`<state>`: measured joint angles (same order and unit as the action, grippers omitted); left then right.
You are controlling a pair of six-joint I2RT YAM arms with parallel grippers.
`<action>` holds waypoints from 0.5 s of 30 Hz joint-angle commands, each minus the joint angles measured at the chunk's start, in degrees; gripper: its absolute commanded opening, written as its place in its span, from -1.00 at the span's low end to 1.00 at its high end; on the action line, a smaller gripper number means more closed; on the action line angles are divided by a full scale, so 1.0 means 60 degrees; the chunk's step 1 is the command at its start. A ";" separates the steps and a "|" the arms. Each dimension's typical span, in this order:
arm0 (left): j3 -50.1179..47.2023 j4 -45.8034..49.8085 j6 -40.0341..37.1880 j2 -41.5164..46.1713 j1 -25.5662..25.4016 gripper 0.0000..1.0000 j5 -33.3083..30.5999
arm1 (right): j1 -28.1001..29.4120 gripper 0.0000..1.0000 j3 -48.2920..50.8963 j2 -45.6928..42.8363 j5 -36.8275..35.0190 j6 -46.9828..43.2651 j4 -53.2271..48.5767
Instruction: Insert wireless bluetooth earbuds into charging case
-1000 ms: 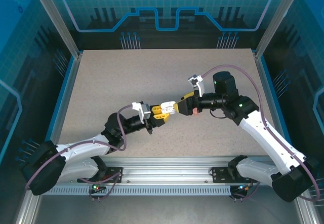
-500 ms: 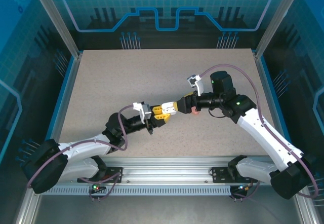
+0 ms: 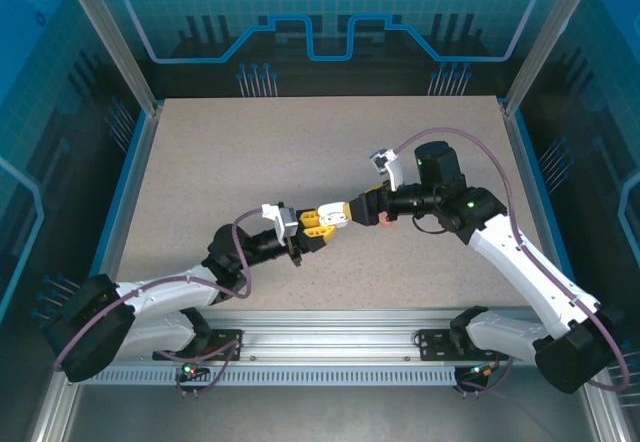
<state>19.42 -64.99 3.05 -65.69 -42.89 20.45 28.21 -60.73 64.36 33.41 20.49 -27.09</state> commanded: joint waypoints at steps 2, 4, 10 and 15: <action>-0.0058 -0.0585 -0.0039 0.0021 0.0084 -0.96 -0.0083 | 0.0177 0.60 0.0057 -0.0187 -0.0024 -0.0451 -0.0704; -0.0053 -0.0569 -0.0050 0.0021 0.0088 -0.96 -0.0085 | 0.0177 0.60 0.0076 -0.0237 -0.0311 -0.0536 -0.0907; -0.0072 -0.0462 -0.0112 0.0027 0.0077 -0.96 0.0042 | -0.0029 0.61 -0.0070 -0.0614 -0.0926 -0.0405 -0.0868; -0.0068 -0.0210 -0.0233 0.0021 0.0085 -0.96 0.0071 | 0.0063 0.64 -0.0356 -0.0671 -0.0421 -0.0265 -0.0578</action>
<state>19.33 -64.97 2.87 -65.69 -42.89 20.45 28.10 -60.86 61.08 29.10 19.00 -30.59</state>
